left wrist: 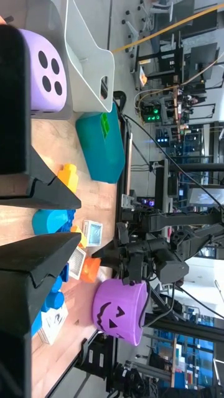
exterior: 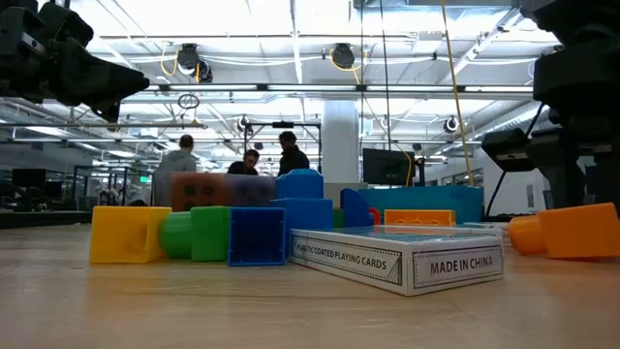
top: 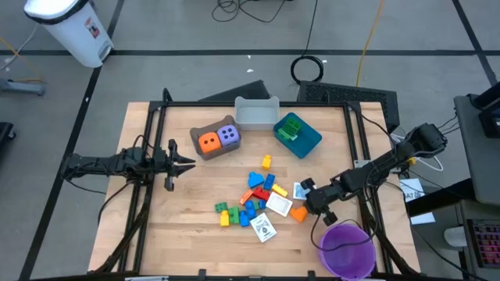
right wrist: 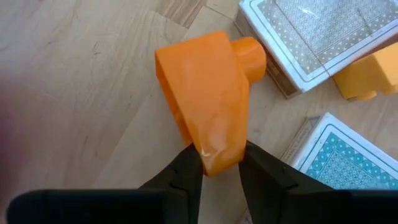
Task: Pick & Place Toys
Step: Put the orange 1 stud game piece into the blue bin
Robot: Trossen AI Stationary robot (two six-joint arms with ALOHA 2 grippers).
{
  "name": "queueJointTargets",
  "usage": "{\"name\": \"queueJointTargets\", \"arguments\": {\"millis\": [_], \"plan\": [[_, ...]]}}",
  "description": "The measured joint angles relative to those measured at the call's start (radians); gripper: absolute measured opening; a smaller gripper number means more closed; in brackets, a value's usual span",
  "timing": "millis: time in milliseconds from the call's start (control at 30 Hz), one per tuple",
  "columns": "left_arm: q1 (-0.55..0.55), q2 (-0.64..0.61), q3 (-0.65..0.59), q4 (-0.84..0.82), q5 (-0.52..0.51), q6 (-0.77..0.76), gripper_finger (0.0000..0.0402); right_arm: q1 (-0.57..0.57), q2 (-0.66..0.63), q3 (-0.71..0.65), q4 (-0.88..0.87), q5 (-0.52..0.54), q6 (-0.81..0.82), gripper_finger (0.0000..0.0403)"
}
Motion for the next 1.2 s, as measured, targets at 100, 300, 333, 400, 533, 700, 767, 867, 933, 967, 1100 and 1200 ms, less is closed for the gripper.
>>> {"name": "queueJointTargets", "arguments": {"millis": [100,300,333,400,533,700,767,867,933,967,1100,1200], "plan": [[0.0,0.0,0.0,0.0,0.0,0.0,0.0076,0.0,0.0,0.0,0.016,0.001,0.0,0.0081],[0.0,0.0,0.0,0.0,0.0,0.0,0.0076,0.0,-0.027,0.0,0.026,0.003,-0.026,0.0073],[0.0,0.0,0.0,0.0,0.0,0.0,0.0076,0.0,-0.033,0.0,0.029,0.003,-0.026,0.0071],[0.0,0.0,0.0,0.0,0.0,0.0,0.0076,0.0,-0.047,0.0,0.03,0.003,-0.026,0.0065],[0.0,0.0,0.0,0.0,0.0,0.0,0.0076,-0.002,-0.082,0.0,0.031,0.004,-0.026,0.0041],[0.0,0.0,0.0,0.0,0.0,0.0,0.0076,-0.022,-0.124,0.0,0.032,0.0,-0.019,0.0004],[0.0,0.0,0.0,0.0,0.0,0.0,0.0076,-0.026,-0.135,0.0,0.033,0.0,-0.016,0.0004],[0.0,0.0,0.0,0.0,0.0,0.0,0.0076,-0.026,-0.139,0.0,0.051,-0.002,-0.01,0.0025],[0.0,0.0,0.0,0.0,0.0,0.0,0.0076,-0.025,-0.132,0.0,0.077,-0.002,0.002,0.005],[0.0,0.0,0.0,0.0,0.0,0.0,0.0076,-0.025,-0.124,0.0,0.099,-0.003,0.009,0.0066],[0.0,0.0,0.0,0.0,0.0,0.0,0.0076,-0.025,-0.084,0.001,0.196,-0.005,0.008,0.0149],[0.0,0.0,0.0,0.0,0.0,0.0,0.0076,-0.026,-0.044,0.002,0.223,-0.026,0.007,0.0208]]}}
